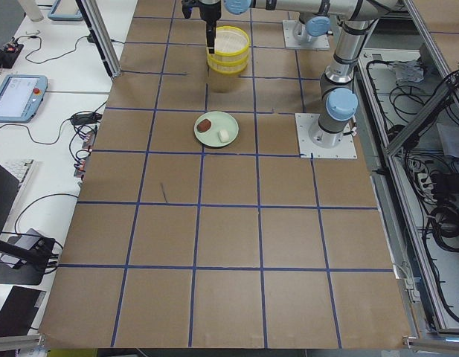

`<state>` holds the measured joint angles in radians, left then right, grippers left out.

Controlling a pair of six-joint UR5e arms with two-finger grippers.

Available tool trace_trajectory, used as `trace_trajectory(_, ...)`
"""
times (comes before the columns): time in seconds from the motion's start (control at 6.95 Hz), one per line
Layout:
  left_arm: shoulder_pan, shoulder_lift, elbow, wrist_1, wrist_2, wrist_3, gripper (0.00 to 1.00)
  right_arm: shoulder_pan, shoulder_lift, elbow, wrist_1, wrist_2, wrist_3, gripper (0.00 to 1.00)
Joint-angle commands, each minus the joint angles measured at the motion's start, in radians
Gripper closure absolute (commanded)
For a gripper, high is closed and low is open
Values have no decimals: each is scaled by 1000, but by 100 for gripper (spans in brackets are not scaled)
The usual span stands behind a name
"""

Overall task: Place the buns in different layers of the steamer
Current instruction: 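Lower the left gripper to the green plate while the right descends to the steamer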

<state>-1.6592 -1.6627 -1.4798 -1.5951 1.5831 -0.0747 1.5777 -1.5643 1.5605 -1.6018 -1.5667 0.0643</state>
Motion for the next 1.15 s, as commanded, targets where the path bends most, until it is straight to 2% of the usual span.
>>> trace_trajectory(0.0,-1,1,-5,-2,0,1,0,1,0,6,-1,2,2,0)
trace_trajectory(0.29,-1,5,-10,-9,3,9,0,1,1,18,-3,2,3,0)
trace_trajectory(0.43,12,6,-29,-6,5,18,0,4,1,54,2,7,2,0)
trace_trajectory(0.58,44,6,-93,13,9,41,2,5,3,122,-29,5,2,0)
trace_trajectory(0.86,191,-2,-260,220,-3,177,2,11,9,290,-178,1,2,0)
trace_trajectory(1.01,202,-20,-314,306,0,196,2,13,12,349,-264,4,2,0)
